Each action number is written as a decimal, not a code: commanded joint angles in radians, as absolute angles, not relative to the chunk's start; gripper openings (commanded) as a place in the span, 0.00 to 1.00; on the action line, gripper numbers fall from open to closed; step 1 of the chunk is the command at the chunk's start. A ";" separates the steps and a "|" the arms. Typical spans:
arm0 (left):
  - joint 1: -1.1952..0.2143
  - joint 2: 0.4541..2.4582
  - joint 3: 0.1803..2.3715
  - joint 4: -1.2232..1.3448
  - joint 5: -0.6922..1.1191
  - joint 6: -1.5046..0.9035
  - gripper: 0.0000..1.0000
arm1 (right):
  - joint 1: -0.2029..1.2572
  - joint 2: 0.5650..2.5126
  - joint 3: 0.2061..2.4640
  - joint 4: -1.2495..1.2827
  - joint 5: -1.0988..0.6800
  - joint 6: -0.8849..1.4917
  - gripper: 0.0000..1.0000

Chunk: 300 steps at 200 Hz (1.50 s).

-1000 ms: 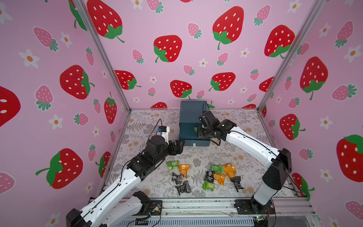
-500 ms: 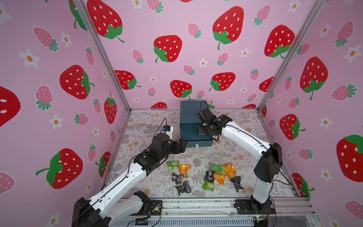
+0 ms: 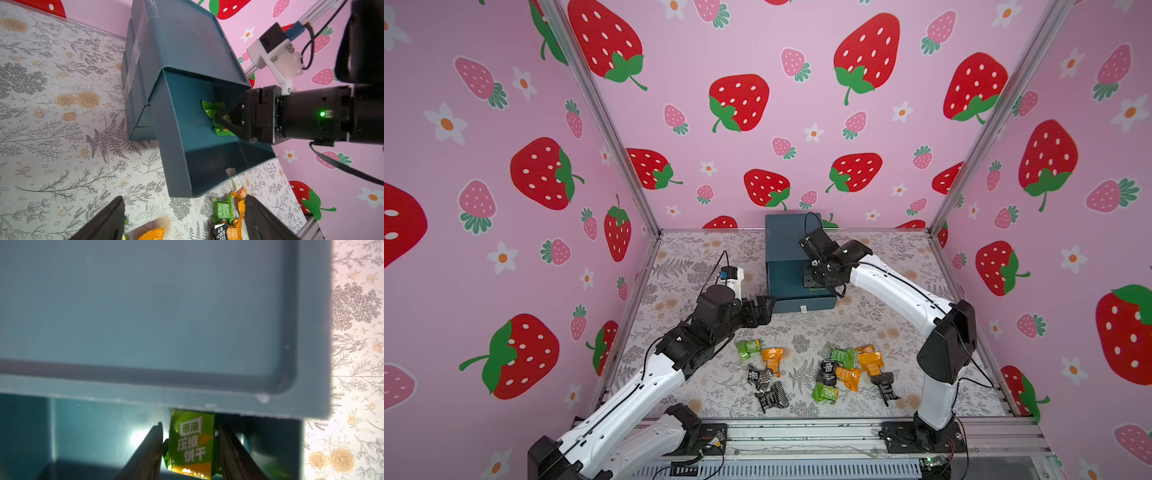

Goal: Place the cookies into the drawer by color
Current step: Place the cookie in the drawer, then pick up the cookie at the center of the board.

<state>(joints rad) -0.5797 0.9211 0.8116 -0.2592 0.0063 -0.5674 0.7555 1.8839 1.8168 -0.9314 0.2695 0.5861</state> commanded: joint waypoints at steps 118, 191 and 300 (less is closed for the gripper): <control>-0.574 0.762 0.606 -0.533 -0.118 -0.645 0.86 | 0.884 1.310 1.355 -0.655 0.098 0.557 0.54; -0.565 1.026 0.559 -0.316 -0.095 -0.611 0.76 | 1.043 1.128 1.074 -0.614 0.117 0.613 0.54; -0.513 1.289 0.712 -0.310 -0.022 -0.274 0.54 | 1.046 1.017 0.953 -0.734 0.062 0.571 0.55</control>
